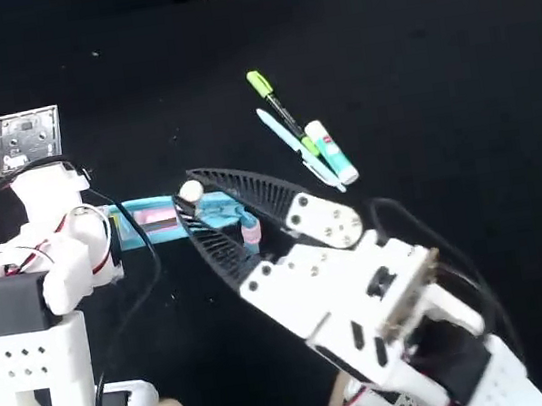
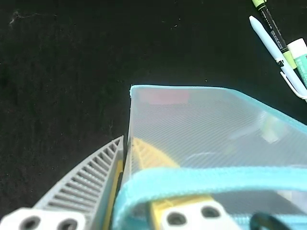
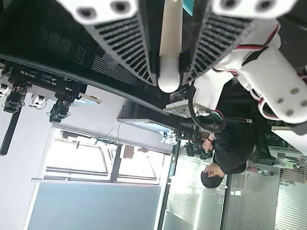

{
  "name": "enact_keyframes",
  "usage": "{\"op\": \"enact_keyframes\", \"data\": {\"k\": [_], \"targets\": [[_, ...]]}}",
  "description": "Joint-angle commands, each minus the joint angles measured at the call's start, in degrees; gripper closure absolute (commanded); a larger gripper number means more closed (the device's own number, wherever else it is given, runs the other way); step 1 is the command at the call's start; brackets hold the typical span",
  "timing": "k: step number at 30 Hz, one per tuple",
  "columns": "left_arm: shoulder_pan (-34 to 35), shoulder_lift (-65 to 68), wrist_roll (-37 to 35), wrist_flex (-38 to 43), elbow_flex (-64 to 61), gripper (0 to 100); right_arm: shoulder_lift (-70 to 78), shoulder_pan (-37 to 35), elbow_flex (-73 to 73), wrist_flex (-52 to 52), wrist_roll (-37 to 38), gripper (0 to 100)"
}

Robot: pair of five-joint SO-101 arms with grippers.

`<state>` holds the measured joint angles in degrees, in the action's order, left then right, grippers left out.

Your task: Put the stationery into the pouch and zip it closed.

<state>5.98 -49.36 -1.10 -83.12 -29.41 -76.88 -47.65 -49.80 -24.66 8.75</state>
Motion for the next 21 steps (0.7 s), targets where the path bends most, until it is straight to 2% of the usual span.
{"op": "enact_keyframes", "data": {"k": [1, 4, 8, 11, 16, 21], "targets": [[0.66, 0.44, -0.44, 0.53, -1.8, 97, 2.95, -0.35, -0.31, 1.93, -0.44, 98.7], [0.57, 0.44, -0.44, 0.62, -1.8, 97, 5.58, -0.97, -0.22, -0.09, -0.44, 98.7], [0.66, 0.44, -0.44, 0.62, -1.8, 97, 9.71, -6.42, 0.13, -4.57, 0.0, 98.6], [0.66, 0.44, -0.44, 0.62, -1.8, 97, 11.56, -7.47, 2.51, -6.51, 0.0, 98.2], [0.66, 0.44, -0.44, 0.62, -1.8, 97, 13.58, -7.47, 9.36, -18.37, 0.0, 82.2], [0.66, 0.44, -0.44, 0.62, -1.8, 97, 13.67, -7.47, 17.8, -26.46, 0.0, 80.1]]}}
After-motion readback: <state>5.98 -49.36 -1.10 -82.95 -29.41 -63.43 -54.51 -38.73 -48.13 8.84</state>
